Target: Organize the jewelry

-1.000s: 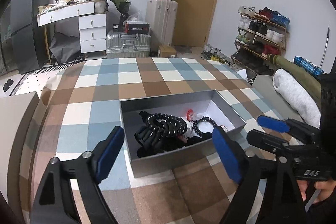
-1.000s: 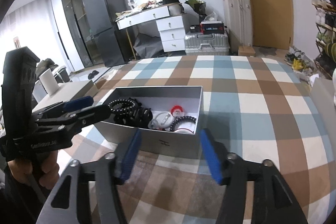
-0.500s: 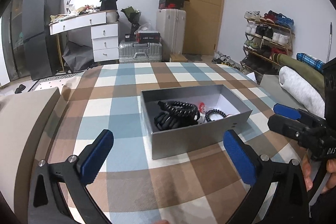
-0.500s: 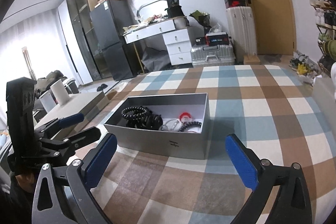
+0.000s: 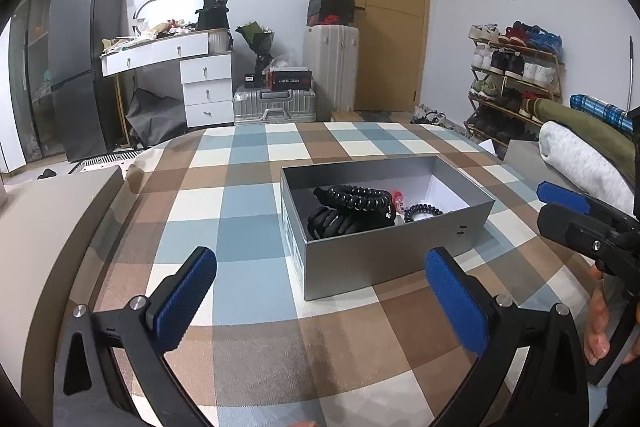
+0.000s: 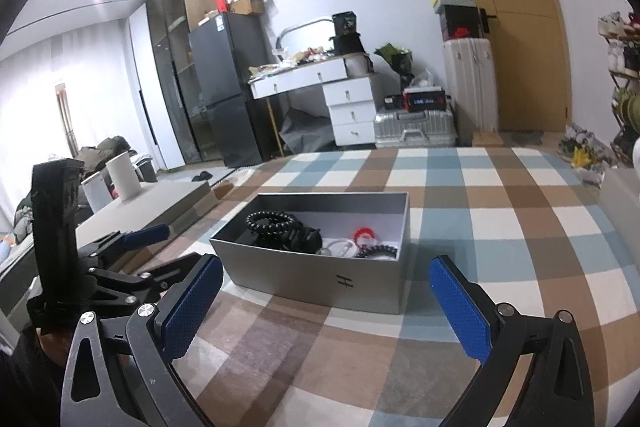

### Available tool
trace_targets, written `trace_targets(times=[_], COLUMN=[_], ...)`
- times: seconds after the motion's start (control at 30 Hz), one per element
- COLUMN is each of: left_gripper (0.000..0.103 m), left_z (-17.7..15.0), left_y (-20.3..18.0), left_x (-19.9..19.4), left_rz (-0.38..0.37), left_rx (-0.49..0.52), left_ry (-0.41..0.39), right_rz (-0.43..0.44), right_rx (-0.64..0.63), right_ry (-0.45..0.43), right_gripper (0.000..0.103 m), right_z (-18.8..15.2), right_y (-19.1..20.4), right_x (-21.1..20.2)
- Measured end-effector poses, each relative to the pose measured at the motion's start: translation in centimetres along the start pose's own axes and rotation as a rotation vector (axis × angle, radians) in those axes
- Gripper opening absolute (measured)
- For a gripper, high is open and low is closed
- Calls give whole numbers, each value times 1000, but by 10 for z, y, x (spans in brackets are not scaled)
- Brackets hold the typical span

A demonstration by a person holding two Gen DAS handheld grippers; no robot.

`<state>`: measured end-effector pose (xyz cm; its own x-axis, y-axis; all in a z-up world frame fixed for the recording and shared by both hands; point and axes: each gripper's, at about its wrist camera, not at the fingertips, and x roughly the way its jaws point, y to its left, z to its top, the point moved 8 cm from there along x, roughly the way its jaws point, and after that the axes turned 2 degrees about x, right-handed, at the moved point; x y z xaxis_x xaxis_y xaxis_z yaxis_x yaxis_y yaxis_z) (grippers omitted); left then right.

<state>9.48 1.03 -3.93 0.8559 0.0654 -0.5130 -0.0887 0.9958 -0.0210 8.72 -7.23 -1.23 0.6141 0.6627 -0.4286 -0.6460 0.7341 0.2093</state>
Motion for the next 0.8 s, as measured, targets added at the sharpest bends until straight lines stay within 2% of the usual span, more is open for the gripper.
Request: trace_targets(times=[0.8], left_gripper=[102], left_z=[-2], left_y=[-3], left_x=[0], left_rz=[-6], left_rx=[19], left_ry=[7], right_rz=[-15], right_rx=[5], right_ry=[-45], right_gripper=[103], right_z=[-3], right_y=[-4], right_x=[-5])
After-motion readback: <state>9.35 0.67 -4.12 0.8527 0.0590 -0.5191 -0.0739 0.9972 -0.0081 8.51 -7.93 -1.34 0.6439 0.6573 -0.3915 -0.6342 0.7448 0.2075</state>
